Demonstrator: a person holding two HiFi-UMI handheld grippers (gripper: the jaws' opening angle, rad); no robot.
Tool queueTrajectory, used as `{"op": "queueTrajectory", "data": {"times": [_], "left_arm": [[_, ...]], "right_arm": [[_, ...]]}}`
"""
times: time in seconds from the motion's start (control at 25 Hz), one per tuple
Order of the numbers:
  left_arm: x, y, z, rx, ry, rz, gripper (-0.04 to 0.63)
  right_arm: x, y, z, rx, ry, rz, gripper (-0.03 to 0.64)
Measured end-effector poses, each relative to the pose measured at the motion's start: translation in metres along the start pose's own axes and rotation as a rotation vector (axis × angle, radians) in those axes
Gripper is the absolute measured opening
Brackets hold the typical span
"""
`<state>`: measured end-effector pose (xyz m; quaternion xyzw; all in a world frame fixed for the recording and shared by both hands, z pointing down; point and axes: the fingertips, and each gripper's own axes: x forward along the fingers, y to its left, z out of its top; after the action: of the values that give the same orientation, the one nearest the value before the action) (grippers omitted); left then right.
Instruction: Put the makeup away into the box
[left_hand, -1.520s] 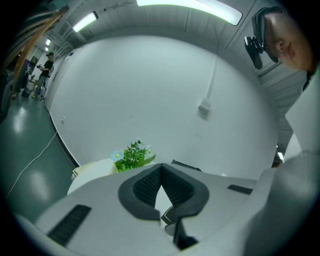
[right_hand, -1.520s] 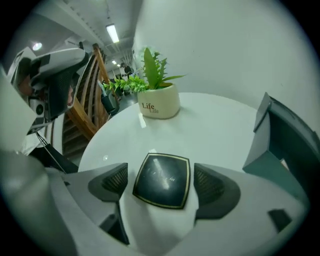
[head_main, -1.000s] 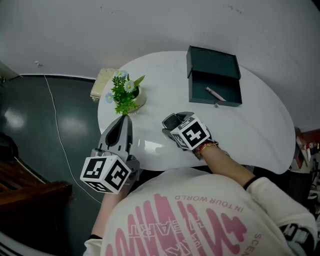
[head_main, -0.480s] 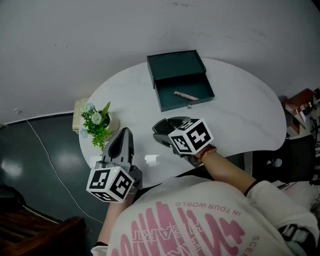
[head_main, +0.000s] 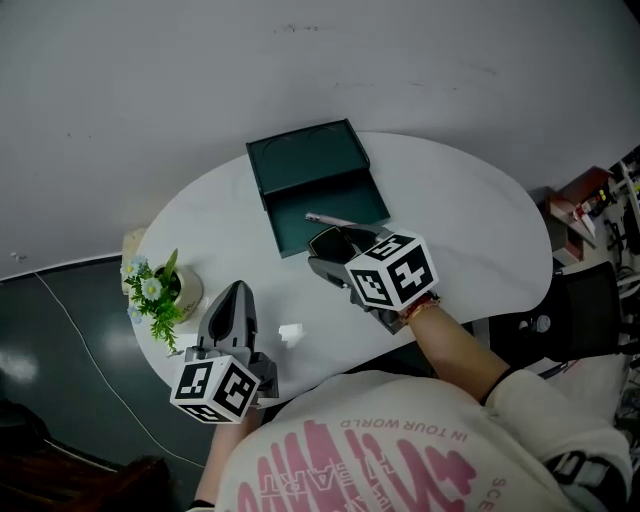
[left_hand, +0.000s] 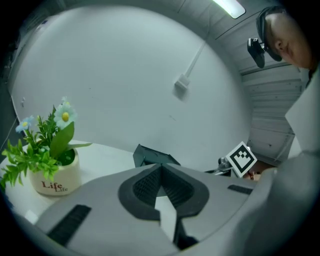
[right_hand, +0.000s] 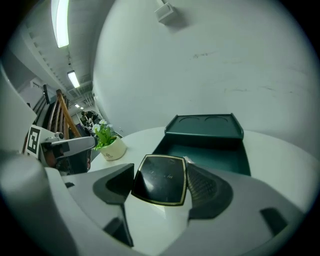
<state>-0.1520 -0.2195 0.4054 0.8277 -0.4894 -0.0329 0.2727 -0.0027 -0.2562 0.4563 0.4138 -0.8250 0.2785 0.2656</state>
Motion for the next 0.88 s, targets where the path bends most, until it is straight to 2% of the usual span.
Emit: {"op": "queueTrajectory", "data": {"times": [0.32, 0.64, 0.88], "left_arm": [[0.001, 0.0, -0.019, -0.021, 0.031, 0.091, 0.002], [-0.019, 0.019, -0.015, -0.036, 0.002, 0.204, 0.002], [-0.028, 0.026, -0.011, -0.038, -0.014, 0.241, 0.002]], "right_arm": [[0.006, -0.068, 0.014, -0.047, 0.048, -0.046, 0.334], [0.035, -0.102, 0.021, -0.172, 0.15, -0.064, 0.337], [0.054, -0.12, 0.021, -0.201, 0.241, -0.101, 0.337]]}}
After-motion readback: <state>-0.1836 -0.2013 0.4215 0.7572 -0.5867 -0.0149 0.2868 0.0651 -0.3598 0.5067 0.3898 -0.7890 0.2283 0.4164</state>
